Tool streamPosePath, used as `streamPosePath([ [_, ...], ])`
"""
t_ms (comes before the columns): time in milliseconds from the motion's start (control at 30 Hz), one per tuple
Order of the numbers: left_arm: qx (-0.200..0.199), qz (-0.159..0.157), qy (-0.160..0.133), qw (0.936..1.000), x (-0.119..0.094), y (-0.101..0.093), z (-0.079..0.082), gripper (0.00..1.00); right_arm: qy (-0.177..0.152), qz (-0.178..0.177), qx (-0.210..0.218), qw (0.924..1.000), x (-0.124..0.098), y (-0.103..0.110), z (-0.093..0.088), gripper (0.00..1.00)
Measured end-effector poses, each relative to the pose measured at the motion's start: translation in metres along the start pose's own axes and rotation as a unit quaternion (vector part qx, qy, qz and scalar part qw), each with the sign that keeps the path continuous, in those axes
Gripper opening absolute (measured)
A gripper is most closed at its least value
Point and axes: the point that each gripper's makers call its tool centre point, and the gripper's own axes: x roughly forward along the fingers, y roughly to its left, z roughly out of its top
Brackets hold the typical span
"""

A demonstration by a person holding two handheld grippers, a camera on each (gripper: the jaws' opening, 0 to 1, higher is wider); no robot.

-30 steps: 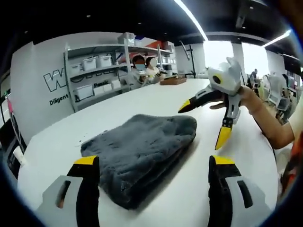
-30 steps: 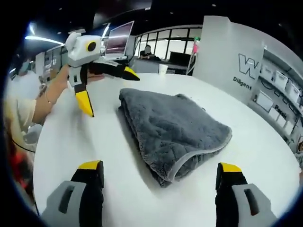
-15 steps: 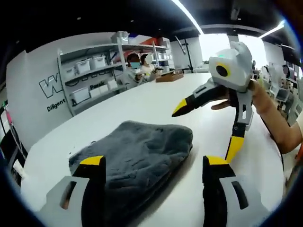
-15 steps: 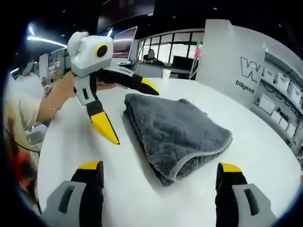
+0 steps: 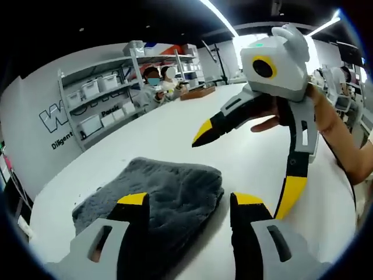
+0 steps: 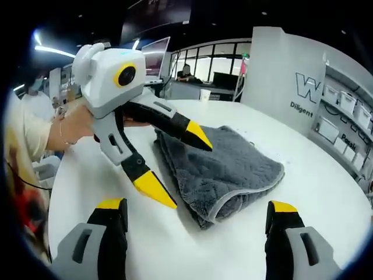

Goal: Open the folded towel by lifting each exposed corner and separating the folded layers until the towel lies flat within the target outline without major curled edges

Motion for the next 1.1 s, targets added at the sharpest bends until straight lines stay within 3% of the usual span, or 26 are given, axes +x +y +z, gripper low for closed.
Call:
streamPosePath([
  [167, 0.013, -0.028, -0.002, 0.9995, 0.013, -0.017, 0.007, 0.36, 0.000, -0.002, 0.004, 1.0000, 0.000, -0.002, -0.001, 0.99],
  [233, 0.019, -0.032, 0.001, 0.9993, 0.018, -0.022, 0.008, 0.34, -0.003, -0.003, 0.005, 1.0000, -0.001, -0.003, 0.000, 0.99],
  [300, 0.030, -0.028, 0.007, 0.9991, 0.021, -0.023, 0.007, 0.33, -0.003, -0.003, 0.005, 1.0000, -0.001, -0.004, 0.000, 0.99],
  [400, 0.045, -0.019, 0.015, 0.9987, 0.027, -0.021, 0.003, 0.21, -0.004, -0.004, 0.004, 1.0000, -0.002, -0.004, 0.001, 0.99],
  [633, 0.040, -0.017, 0.013, 0.9990, 0.028, -0.019, -0.003, 0.05, -0.004, -0.008, 0.005, 1.0000, -0.003, -0.007, 0.001, 0.99],
  [867, -0.012, -0.021, 0.003, 0.9997, 0.027, -0.013, 0.002, 0.04, -0.001, -0.008, 0.007, 0.9999, -0.003, -0.008, -0.001, 0.99],
  [1033, -0.091, -0.020, -0.033, 0.9951, 0.023, 0.002, 0.012, 0.03, 0.002, -0.009, 0.007, 0.9999, -0.002, -0.009, -0.002, 0.99],
  [1100, -0.115, -0.010, -0.050, 0.9920, 0.019, 0.016, 0.016, 0.03, 0.005, -0.010, 0.008, 0.9999, -0.001, -0.009, -0.003, 0.99],
])
